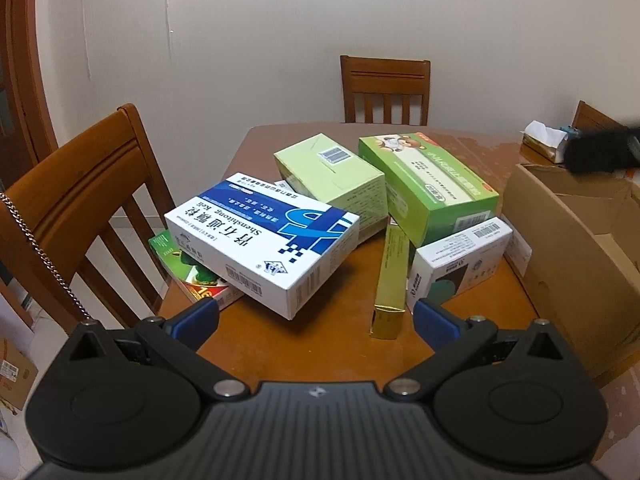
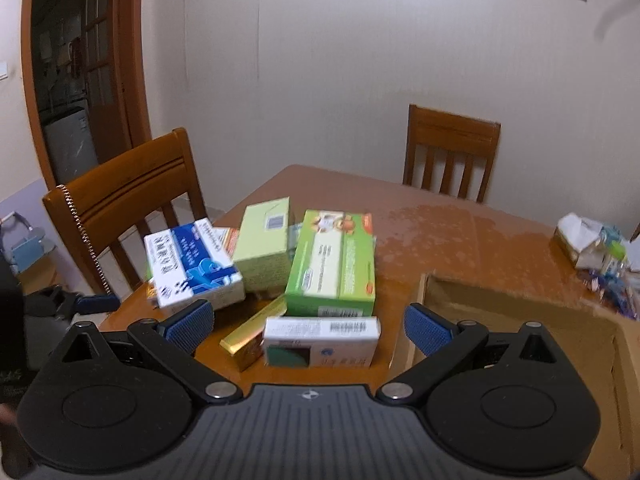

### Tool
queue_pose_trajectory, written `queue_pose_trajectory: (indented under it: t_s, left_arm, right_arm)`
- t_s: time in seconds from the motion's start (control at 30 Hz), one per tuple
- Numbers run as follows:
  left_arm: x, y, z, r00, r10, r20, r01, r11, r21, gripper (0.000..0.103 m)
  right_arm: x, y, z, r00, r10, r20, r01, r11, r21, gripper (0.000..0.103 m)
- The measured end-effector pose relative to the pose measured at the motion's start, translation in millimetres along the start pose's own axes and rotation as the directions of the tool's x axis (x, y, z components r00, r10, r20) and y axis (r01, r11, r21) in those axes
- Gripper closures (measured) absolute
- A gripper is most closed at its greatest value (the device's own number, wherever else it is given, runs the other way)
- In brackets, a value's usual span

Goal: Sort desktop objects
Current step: 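Grasp the green bear-print medicine box with the right gripper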

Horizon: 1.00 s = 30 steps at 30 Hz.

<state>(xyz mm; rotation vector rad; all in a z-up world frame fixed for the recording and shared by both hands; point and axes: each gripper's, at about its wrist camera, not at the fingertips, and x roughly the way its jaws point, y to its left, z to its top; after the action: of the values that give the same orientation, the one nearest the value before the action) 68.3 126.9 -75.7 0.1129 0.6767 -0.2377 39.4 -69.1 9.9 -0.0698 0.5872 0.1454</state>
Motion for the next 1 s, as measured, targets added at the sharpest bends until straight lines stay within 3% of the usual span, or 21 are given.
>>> queue_pose_trajectory:
  t_s: [0.1,0.2,0.33,0.5,0.67,1.0]
  left_arm:
    - [-0.4,2.6,-1.4,1.000,0.007,0.009,-0.007,1.000,-0.004,0.000]
    - [-0.9,4.5,-3.7,1.000,0.016,0.013,-0.016,1.000,-0.007,0.000]
    - [-3.4,8.2,-6.7,1.000,0.011,0.017,-0.011,1.000,-0.015,0.000]
    - [-3.3,12.7,-12.8,1.000,-0.008,0.014,0.009,1.000,-0.009,0.000]
    - [1.4,16.0,-15.4,1.000,-0.013,0.019,0.013,1.000,0.009,0.000]
    - [12.1,21.0,-14.0,0.999,-0.031,0.032,0.032,0.999,-0.029,0.000]
  right_arm:
    - [19.8,-4.9,22.8,0.999,0.000,0.034,0.000,1.000,0.007,0.000]
    - [57.7,-14.2,49.7,1.000,-0.003,0.016,0.003,0.999,0.044,0.000]
    - [122.6,-17.8,66.0,0.993,-0.029,-0.112,0.037,0.997,0.071,0.000]
    - [184.5,-22.4,65.3,0.959,-0.072,-0.273,0.091,0.994,0.056,0.000]
    - [205.5,-22.8,59.1,0.935,-0.089,-0.344,0.104,0.994,0.026,0.000]
    - [201.2,-16.8,47.1,0.910,-0.066,-0.409,0.069,0.998,-0.009,0.000]
